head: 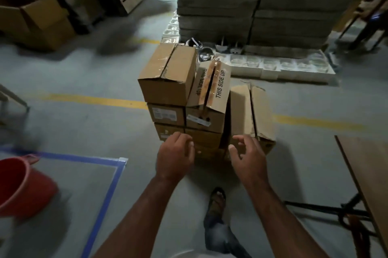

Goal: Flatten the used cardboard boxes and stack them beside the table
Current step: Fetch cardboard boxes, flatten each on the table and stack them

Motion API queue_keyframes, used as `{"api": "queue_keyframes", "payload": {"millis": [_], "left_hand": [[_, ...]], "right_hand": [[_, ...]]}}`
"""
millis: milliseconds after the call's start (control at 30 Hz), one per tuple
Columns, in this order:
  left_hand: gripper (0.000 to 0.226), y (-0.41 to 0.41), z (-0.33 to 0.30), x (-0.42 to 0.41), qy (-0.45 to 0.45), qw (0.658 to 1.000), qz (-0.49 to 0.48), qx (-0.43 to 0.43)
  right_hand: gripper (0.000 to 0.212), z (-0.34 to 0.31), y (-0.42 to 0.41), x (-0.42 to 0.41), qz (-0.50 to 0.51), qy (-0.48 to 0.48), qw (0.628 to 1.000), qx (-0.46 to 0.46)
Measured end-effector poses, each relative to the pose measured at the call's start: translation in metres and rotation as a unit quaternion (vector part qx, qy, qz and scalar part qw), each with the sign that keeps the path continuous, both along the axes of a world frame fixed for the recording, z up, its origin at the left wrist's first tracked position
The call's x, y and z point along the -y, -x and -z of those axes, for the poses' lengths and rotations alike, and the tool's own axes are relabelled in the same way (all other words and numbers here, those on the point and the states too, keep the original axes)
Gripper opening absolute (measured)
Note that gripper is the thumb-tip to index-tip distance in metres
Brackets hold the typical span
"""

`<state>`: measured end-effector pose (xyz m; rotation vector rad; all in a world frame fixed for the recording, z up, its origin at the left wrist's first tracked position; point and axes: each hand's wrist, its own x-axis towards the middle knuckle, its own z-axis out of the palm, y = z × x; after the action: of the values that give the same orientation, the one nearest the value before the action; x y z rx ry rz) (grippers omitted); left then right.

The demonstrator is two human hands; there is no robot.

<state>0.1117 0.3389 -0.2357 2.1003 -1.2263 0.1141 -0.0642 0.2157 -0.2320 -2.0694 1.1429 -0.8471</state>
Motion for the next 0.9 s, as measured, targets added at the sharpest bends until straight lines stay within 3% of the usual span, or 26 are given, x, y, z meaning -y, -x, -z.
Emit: {"api": "queue_keyframes", "payload": {"millis": [267,333,400,467,567,633,700,800,900], "left_hand": [[0.011,-0.105,0.015,0.148,-0.076,0.997,-0.033,0.002],[0.016,-0.130,0.020,0.178,-0.100,0.993,-0.045,-0.034],[0.025,-0.146,0.029,0.203,-0.122,0.982,-0.075,-0.123],[0.045,-0.163,0.049,0.232,-0.124,0.946,-0.144,-0.263],[0.065,-0.186,0.083,0.259,-0.104,0.836,-0.253,-0.476],[0.068,-0.204,0.117,0.279,-0.122,0.772,-0.279,-0.558],[0.072,-0.213,0.145,0.295,-0.128,0.726,-0.284,-0.613],[0.084,-0.214,0.180,0.315,-0.090,0.679,-0.281,-0.672],[0.081,-0.211,0.199,0.321,-0.064,0.667,-0.284,-0.685]], "right_hand": [[0.027,0.026,-0.115,0.172,-0.018,-0.054,0.998,-0.038],[0.031,0.028,-0.144,0.208,-0.032,-0.074,0.995,-0.050],[0.037,0.034,-0.168,0.236,-0.036,-0.114,0.990,-0.070],[0.050,0.052,-0.190,0.264,-0.025,-0.178,0.978,-0.106],[0.068,0.085,-0.205,0.288,0.012,-0.305,0.941,-0.148],[0.078,0.119,-0.212,0.304,0.053,-0.370,0.910,-0.179],[0.085,0.150,-0.214,0.313,0.086,-0.429,0.881,-0.181],[0.091,0.183,-0.216,0.315,0.122,-0.527,0.834,-0.105],[0.096,0.194,-0.221,0.312,0.143,-0.583,0.799,-0.041]]}}
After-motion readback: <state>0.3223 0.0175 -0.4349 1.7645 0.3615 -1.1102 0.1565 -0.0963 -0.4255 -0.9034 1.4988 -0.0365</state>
